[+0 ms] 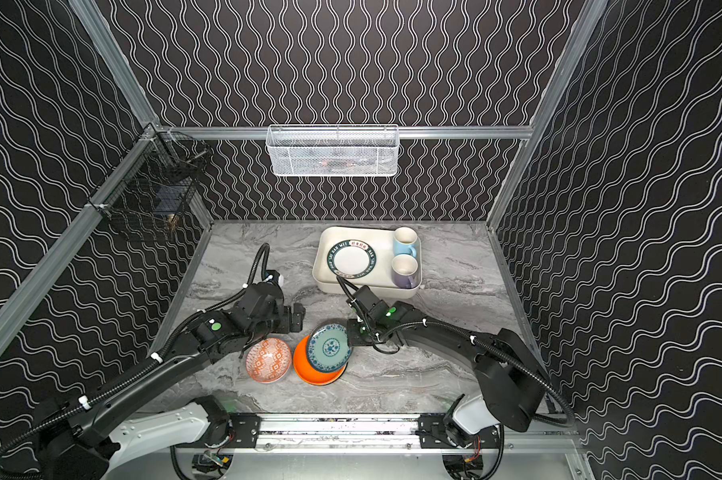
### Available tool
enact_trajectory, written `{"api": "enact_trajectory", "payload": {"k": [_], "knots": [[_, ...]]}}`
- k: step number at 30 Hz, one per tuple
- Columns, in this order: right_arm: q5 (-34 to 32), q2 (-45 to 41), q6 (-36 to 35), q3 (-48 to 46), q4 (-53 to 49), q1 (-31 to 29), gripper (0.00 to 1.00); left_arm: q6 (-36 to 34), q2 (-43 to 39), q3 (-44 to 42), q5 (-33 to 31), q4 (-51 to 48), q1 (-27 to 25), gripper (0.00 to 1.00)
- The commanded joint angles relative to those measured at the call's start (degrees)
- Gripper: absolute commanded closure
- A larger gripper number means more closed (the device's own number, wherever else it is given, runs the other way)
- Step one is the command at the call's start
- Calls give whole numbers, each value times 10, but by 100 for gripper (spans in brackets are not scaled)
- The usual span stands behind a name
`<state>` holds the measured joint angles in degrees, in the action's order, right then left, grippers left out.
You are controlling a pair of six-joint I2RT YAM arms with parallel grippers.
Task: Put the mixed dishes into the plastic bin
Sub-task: 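Grip the blue-floral plate's edge with the right gripper and lift it off the orange plate, then carry the blue-floral plate into the bin and lower it onto the white plate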
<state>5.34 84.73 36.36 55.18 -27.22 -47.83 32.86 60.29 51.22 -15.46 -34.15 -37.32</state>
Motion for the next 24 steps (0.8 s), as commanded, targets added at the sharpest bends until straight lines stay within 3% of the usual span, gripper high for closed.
{"api": "enact_trajectory", "payload": {"k": [1,15,24], "knots": [[14,-12,-13,16,-1,11,100,-12,-6,12,-20,-12,1,1],[80,-29,-17,5,27,70,100,-20,3,25,-30,-14,1,1],[93,-44,-34,56,11,115,100,-32,15,62,-42,-26,1,1]]}}
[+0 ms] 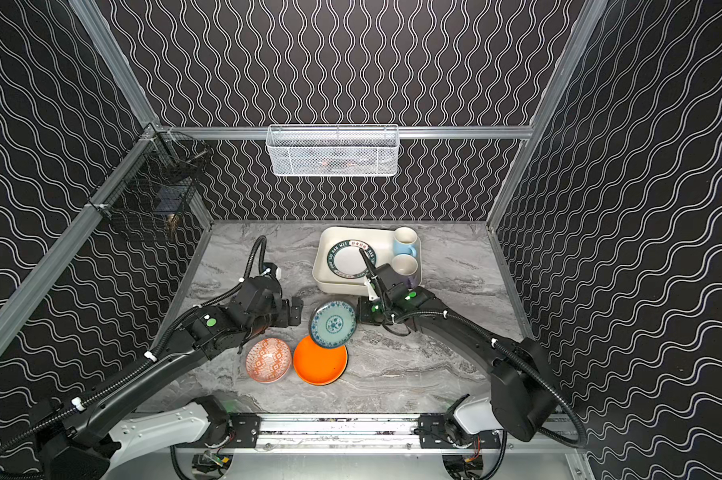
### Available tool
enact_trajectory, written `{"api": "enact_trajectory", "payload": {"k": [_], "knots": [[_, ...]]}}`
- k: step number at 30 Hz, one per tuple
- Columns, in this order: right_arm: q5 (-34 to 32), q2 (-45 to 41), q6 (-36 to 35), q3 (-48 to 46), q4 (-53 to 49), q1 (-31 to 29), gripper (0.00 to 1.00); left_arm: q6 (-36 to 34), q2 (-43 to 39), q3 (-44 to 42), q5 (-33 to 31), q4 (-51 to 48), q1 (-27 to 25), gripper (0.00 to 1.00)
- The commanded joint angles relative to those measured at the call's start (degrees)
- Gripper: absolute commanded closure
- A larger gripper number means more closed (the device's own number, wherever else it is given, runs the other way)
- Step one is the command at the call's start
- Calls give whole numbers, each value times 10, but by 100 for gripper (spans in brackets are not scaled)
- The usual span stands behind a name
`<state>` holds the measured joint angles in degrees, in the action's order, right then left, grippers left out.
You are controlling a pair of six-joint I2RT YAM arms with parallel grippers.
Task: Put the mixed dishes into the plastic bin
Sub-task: 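Carry the blue-floral plate into the bin and lower it onto the white plate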
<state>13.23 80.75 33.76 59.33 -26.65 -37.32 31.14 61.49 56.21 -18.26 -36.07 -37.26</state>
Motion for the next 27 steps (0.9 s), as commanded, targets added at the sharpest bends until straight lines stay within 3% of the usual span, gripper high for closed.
{"api": "enact_trajectory", "payload": {"k": [1,11,16,27], "knots": [[17,-5,-10,19,5,18,100,-18,4,17,-16,-9,1,1],[41,47,-39,121,22,119,100,-35,29,67,-14,-4,2,1],[49,145,-50,197,26,162,100,-45,61,81,-6,8,3,1],[55,383,-77,387,-6,183,100,-55,95,70,2,41,15,1]]}}
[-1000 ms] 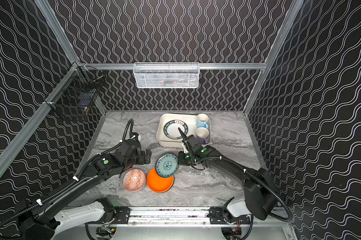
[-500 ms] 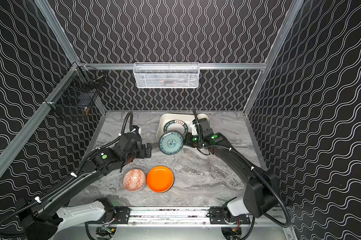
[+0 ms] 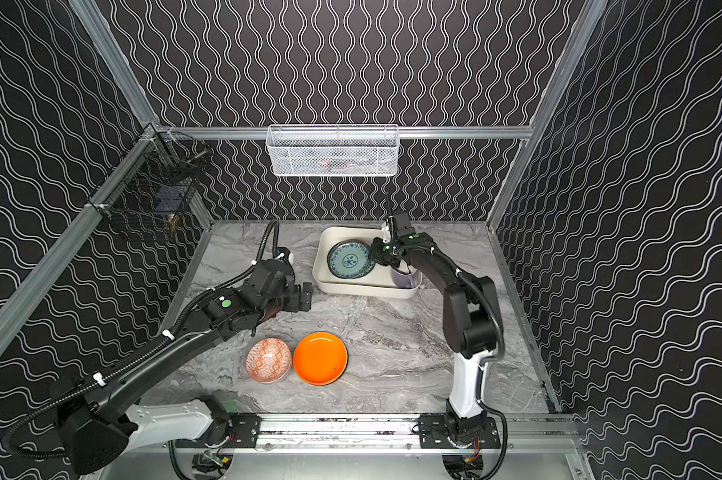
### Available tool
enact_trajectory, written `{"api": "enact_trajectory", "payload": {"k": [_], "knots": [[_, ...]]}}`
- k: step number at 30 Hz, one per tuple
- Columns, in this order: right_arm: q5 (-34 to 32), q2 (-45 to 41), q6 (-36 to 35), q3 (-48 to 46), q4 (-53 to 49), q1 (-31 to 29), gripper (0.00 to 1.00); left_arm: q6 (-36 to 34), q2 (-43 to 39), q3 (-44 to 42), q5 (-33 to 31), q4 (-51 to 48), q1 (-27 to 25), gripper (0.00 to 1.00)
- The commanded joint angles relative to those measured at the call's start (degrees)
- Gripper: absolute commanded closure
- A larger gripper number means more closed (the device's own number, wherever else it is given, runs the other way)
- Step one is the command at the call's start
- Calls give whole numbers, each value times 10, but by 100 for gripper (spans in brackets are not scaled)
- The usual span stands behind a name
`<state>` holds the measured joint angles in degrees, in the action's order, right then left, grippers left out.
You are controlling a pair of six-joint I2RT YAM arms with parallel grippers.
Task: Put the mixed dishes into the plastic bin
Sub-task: 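Carry the blue-floral plate into the bin and lower it onto the white plate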
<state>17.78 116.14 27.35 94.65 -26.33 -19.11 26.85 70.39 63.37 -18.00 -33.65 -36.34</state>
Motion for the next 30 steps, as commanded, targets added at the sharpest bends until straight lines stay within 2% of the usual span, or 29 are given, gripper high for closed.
{"api": "enact_trajectory", "payload": {"k": [1,9,17,20,27,30], "knots": [[7,41,-14,44,-11,1,100,-14,10,-2,1,17,9,1],[0,127,-25,143,-38,11,100,-14,25,-5,59,34,47,1],[-4,154,-31,162,-49,18,100,-14,26,-10,68,38,61,1],[-3,154,-32,161,-53,19,94,-14,30,-9,75,37,63,1],[-6,140,-34,150,-52,19,73,-12,29,-9,76,35,64,1],[-11,134,-36,146,-58,19,71,-10,25,-12,76,35,64,1]]}}
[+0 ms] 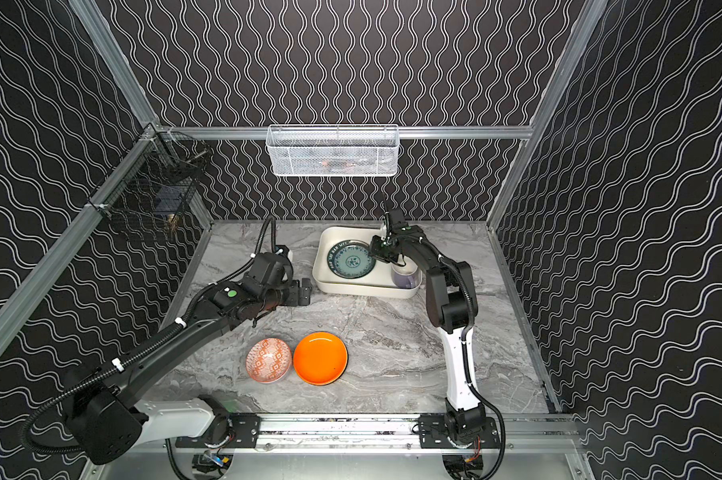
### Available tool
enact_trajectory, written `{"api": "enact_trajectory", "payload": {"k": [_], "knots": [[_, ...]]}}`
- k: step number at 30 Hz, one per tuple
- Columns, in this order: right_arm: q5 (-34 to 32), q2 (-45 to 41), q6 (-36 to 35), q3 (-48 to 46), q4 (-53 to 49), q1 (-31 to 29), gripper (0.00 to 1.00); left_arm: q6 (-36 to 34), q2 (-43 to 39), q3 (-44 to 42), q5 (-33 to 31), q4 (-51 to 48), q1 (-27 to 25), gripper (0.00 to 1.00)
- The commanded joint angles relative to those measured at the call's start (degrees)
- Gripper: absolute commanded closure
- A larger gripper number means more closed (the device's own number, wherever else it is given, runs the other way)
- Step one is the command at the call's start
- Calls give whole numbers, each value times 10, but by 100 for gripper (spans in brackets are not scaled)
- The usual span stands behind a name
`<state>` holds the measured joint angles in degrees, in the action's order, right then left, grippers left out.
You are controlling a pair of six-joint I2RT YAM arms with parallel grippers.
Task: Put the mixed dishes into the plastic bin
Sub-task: 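Carry the blue-floral plate into the bin and lower it onto the white plate, then release the blue-floral plate and move the right gripper to the orange plate's rim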
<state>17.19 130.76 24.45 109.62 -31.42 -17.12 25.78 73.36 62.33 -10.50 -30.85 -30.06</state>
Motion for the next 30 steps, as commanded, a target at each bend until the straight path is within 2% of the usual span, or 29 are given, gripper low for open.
{"api": "enact_trajectory", "payload": {"k": [1,7,12,15,20,25,30], "knots": [[-6,-16,-7,-7,-7,-1,71,1,-6,-2,0,7,1,1],[-6,-96,-8,-61,-17,-5,71,9,-23,-10,6,6,1,1],[-31,-215,-11,-179,-3,-42,71,22,-53,-40,21,10,1,1],[-51,-288,-7,-261,-1,-75,71,33,-79,-63,29,8,1,1],[-74,-366,20,-392,18,-184,71,51,-124,-97,40,4,0,1],[-96,-404,62,-499,56,-253,72,60,-160,-117,31,-17,1,1],[-103,-401,87,-555,91,-300,72,58,-186,-116,11,-49,1,1]]}}
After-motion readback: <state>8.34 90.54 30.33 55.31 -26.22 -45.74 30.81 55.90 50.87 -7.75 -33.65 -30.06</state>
